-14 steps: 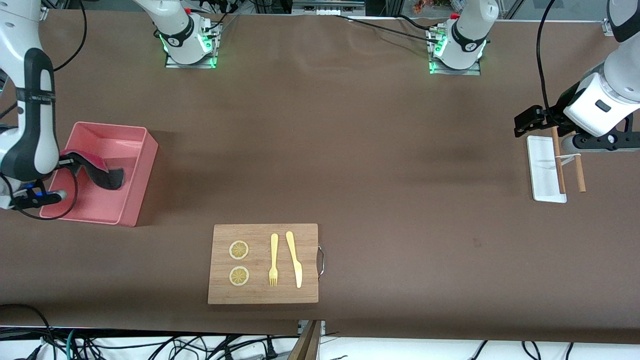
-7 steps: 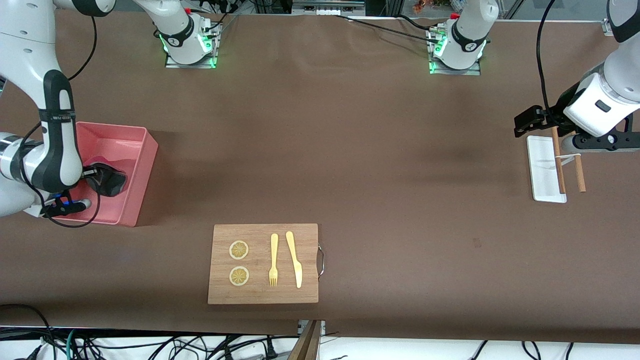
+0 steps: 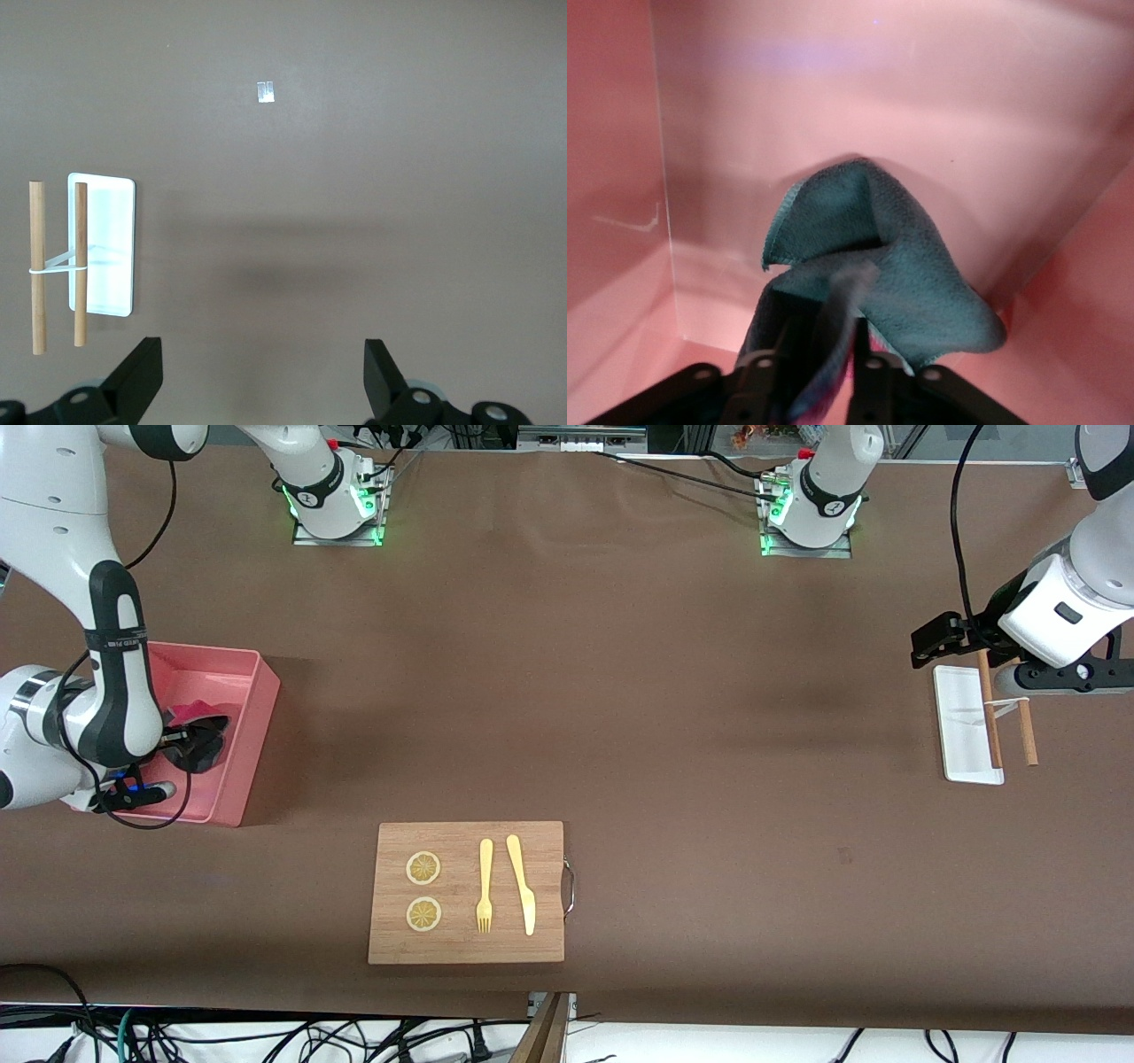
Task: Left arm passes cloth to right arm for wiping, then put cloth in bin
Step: 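Lower the cloth into the pink bin and open the right gripper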
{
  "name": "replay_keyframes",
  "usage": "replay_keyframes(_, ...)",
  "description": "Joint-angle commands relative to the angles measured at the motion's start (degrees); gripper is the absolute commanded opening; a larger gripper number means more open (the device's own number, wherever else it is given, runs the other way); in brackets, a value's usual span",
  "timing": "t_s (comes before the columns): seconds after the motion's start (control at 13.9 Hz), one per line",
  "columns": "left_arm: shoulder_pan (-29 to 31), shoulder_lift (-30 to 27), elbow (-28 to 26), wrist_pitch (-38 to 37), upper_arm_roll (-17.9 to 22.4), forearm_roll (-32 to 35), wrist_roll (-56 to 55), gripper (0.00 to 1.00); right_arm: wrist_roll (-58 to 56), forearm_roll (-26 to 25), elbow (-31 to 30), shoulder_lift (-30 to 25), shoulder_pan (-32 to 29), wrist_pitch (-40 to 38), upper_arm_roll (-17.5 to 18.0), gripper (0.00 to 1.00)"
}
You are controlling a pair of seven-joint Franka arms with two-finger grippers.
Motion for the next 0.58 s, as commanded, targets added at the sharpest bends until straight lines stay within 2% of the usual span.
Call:
replay_keyframes(0.0,-0.1,0.8,1.8,-0.6,0.1,-0.4,0.4,1.00,-0.1,1.0,0.4,-2.1,0.3,-1.8,-0.1,1.00)
replay_keyframes(0.5,-0.3,1.1,3.3,-0.8,0.0,-0.7,0.1,1.00,0.2,3.8,10.5,-3.8,0.7,-15.7,-0.1,1.00)
